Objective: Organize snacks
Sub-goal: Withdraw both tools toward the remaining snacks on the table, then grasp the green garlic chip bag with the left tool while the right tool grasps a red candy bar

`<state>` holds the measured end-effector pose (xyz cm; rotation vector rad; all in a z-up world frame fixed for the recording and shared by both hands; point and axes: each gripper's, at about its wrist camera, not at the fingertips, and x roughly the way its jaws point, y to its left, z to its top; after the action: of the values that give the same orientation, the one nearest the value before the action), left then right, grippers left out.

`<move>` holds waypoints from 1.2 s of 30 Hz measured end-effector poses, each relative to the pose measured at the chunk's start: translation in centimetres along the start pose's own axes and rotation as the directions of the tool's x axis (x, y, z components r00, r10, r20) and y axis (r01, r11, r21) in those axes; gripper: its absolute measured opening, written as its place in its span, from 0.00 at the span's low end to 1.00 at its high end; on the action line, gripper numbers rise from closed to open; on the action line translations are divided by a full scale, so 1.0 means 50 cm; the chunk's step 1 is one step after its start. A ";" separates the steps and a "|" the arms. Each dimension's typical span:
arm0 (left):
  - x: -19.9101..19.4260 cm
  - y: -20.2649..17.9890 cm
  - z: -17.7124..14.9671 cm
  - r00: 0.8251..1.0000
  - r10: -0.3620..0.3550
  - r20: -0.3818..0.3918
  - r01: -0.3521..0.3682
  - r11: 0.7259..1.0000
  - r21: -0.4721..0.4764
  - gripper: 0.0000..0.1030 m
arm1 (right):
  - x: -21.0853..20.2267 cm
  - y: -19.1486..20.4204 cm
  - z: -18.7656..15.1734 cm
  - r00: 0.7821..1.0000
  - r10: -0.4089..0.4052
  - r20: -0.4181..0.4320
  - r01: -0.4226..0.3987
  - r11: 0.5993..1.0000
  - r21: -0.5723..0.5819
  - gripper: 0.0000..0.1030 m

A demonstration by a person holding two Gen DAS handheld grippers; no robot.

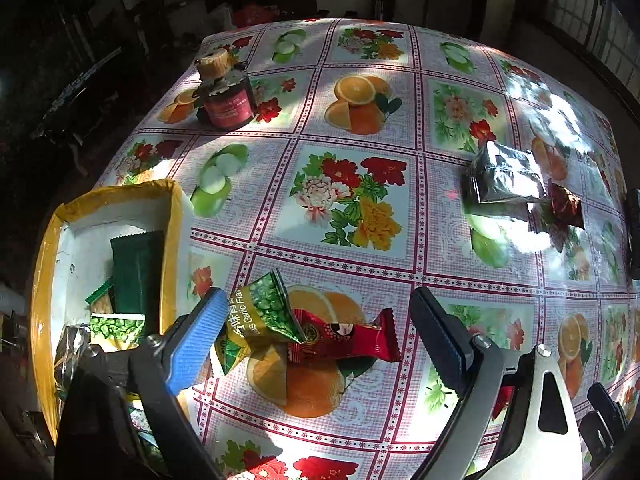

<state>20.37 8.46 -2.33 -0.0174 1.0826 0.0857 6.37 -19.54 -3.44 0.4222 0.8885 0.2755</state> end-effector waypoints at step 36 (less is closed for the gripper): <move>-0.052 -0.119 -0.067 0.962 -0.268 -0.058 0.273 0.956 0.105 0.93 | -0.004 -0.001 0.006 1.000 -0.023 0.003 0.023 1.000 -0.007 0.68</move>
<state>16.69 2.18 -1.77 -0.0666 1.1180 -0.2237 6.49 -19.71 -3.14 0.4058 0.8886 0.2571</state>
